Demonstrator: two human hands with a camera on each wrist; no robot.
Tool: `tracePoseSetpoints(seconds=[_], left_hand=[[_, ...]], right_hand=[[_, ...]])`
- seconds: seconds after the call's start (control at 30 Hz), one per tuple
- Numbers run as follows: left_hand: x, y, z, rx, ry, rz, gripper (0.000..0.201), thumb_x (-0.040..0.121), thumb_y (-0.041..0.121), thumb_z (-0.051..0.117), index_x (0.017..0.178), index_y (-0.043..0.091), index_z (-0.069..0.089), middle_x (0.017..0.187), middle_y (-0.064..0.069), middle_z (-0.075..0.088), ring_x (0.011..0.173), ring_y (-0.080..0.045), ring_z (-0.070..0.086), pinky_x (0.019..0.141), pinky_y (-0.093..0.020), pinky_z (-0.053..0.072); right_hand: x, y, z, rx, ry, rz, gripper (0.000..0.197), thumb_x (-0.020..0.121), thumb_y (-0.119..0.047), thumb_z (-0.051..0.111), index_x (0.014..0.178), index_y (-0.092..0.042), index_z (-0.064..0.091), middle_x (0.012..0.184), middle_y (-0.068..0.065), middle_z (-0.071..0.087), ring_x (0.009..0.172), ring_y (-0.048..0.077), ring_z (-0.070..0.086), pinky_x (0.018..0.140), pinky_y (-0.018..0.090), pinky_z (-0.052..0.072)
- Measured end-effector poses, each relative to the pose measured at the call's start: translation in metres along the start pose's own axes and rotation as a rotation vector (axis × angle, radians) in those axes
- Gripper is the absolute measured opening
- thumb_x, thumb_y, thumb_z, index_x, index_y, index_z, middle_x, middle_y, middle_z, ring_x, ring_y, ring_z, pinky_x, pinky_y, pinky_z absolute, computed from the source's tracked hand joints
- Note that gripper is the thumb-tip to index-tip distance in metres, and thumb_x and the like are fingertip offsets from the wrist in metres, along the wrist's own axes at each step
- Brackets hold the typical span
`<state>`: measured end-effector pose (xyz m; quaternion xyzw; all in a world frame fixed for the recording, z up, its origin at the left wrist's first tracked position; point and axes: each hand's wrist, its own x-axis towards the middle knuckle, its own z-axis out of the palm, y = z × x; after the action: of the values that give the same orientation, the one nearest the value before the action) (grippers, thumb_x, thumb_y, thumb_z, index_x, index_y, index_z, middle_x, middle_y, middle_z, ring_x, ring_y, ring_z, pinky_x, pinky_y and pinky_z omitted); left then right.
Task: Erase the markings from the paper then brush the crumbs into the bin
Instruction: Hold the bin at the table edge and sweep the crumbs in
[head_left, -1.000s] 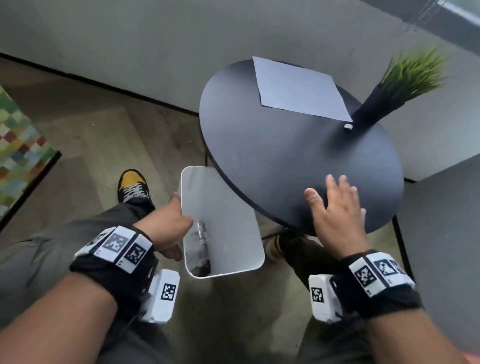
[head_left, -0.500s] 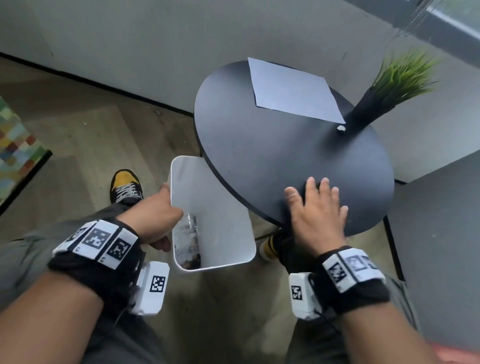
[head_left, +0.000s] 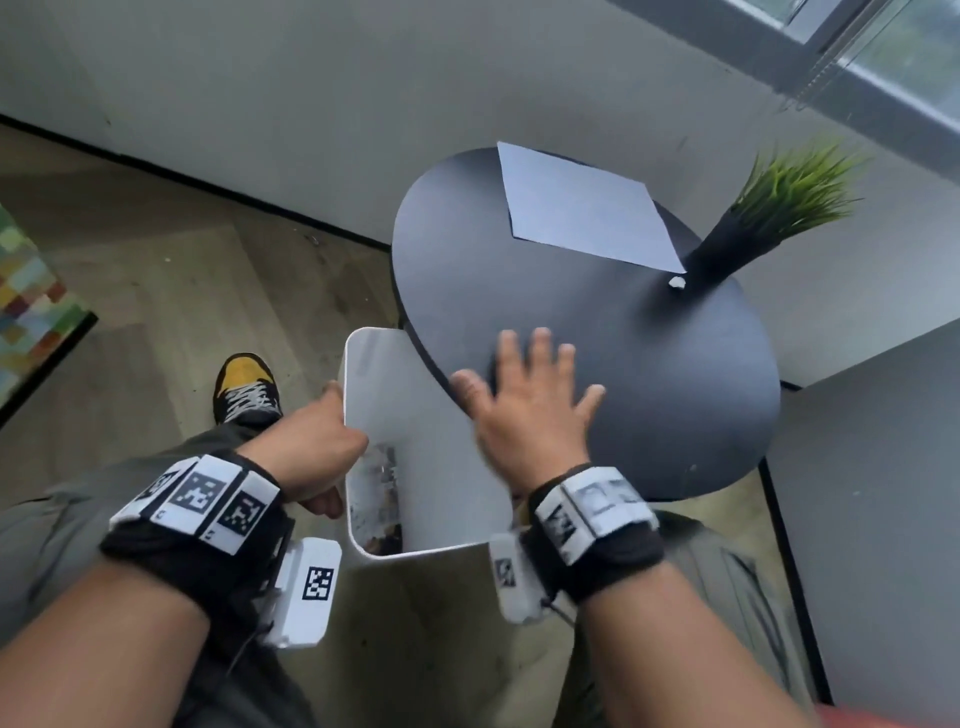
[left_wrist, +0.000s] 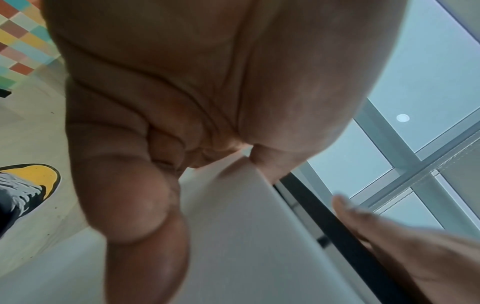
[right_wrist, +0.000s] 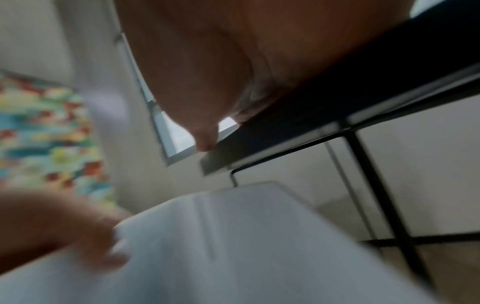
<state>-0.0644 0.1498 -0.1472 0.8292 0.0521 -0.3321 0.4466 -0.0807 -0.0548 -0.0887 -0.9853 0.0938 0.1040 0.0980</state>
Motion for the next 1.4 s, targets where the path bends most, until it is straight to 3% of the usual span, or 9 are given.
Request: tracePoseSetpoints(seconds=[0.17, 0.3, 0.43, 0.63, 0.77, 0.93, 1.1, 1.23, 1.4], left_hand=[[0.008, 0.0, -0.003, -0.061, -0.021, 0.028, 0.048, 0.08, 0.024, 0.05, 0.127, 0.025, 0.04, 0.077, -0.027, 0.069, 0.051, -0.043, 0.067, 0.047, -0.047, 0.057], [0.007, 0.002, -0.008, 0.013, 0.014, 0.013, 0.042, 0.089, 0.013, 0.043, 0.13, 0.022, 0.036, 0.081, -0.025, 0.07, 0.05, -0.037, 0.07, 0.044, -0.039, 0.056], [0.002, 0.008, -0.008, 0.021, 0.012, 0.017, 0.042, 0.089, 0.012, 0.042, 0.13, 0.02, 0.038, 0.084, -0.024, 0.069, 0.051, -0.036, 0.07, 0.045, -0.042, 0.058], [0.008, 0.008, -0.003, 0.027, 0.02, 0.002, 0.049, 0.09, 0.011, 0.041, 0.137, 0.02, 0.031, 0.085, -0.025, 0.068, 0.051, -0.036, 0.07, 0.043, -0.035, 0.054], [0.014, 0.003, -0.002, -0.019, -0.02, 0.01, 0.048, 0.086, 0.022, 0.051, 0.131, 0.023, 0.038, 0.08, -0.025, 0.071, 0.052, -0.041, 0.069, 0.044, -0.044, 0.056], [0.007, 0.002, -0.007, 0.041, 0.014, -0.041, 0.044, 0.09, 0.008, 0.04, 0.132, 0.016, 0.031, 0.086, -0.028, 0.068, 0.049, -0.036, 0.069, 0.04, -0.033, 0.051], [0.011, 0.001, -0.009, 0.021, 0.008, -0.018, 0.044, 0.092, 0.014, 0.042, 0.134, 0.02, 0.028, 0.09, -0.025, 0.067, 0.052, -0.036, 0.07, 0.044, -0.036, 0.055], [0.012, 0.001, -0.009, 0.013, 0.009, 0.013, 0.041, 0.095, 0.023, 0.045, 0.133, 0.022, 0.028, 0.09, -0.023, 0.066, 0.05, -0.035, 0.07, 0.044, -0.04, 0.056], [0.011, -0.001, -0.01, 0.039, 0.015, -0.015, 0.044, 0.093, 0.012, 0.041, 0.134, 0.021, 0.028, 0.09, -0.025, 0.067, 0.052, -0.035, 0.07, 0.044, -0.038, 0.056]], right_hand=[[-0.044, -0.013, -0.003, 0.271, -0.03, -0.674, 0.06, 0.095, -0.053, 0.044, 0.149, -0.031, 0.032, 0.16, -0.007, 0.021, 0.148, 0.009, 0.013, 0.122, 0.043, 0.01], [-0.012, 0.085, -0.03, 0.373, 0.321, -0.127, 0.065, 0.094, -0.047, 0.051, 0.15, -0.021, 0.031, 0.159, 0.0, 0.025, 0.148, 0.012, 0.017, 0.121, 0.038, 0.017], [0.008, 0.136, -0.037, 0.127, 0.106, 0.485, 0.076, 0.09, -0.069, 0.03, 0.151, -0.023, 0.023, 0.162, 0.005, 0.01, 0.149, 0.029, 0.006, 0.115, 0.062, 0.01], [-0.014, 0.014, 0.0, -0.021, -0.021, -0.025, 0.083, 0.087, -0.076, 0.013, 0.154, -0.029, 0.002, 0.162, -0.004, -0.013, 0.148, 0.023, -0.019, 0.115, 0.059, -0.011], [-0.024, -0.019, -0.003, 0.14, -0.05, -0.564, 0.076, 0.087, -0.068, 0.03, 0.153, -0.032, 0.017, 0.163, -0.009, 0.007, 0.15, 0.01, -0.002, 0.12, 0.048, -0.002], [0.024, 0.023, -0.019, 0.221, 0.102, 0.209, 0.076, 0.092, -0.067, 0.031, 0.154, -0.029, 0.011, 0.164, -0.002, -0.003, 0.15, 0.022, -0.007, 0.117, 0.06, 0.0], [0.002, -0.034, 0.009, -0.031, -0.044, -0.203, 0.077, 0.09, -0.072, 0.018, 0.154, -0.032, 0.003, 0.163, -0.004, -0.013, 0.148, 0.022, -0.018, 0.115, 0.059, -0.01], [-0.005, -0.038, -0.003, 0.279, 0.032, -0.627, 0.065, 0.095, -0.051, 0.047, 0.152, -0.027, 0.025, 0.161, -0.004, 0.019, 0.149, 0.01, 0.012, 0.121, 0.045, 0.014], [0.023, -0.025, -0.004, 0.115, 0.067, -0.07, 0.07, 0.094, -0.06, 0.035, 0.154, -0.032, 0.011, 0.163, 0.003, -0.004, 0.15, 0.027, -0.007, 0.119, 0.053, -0.002]])
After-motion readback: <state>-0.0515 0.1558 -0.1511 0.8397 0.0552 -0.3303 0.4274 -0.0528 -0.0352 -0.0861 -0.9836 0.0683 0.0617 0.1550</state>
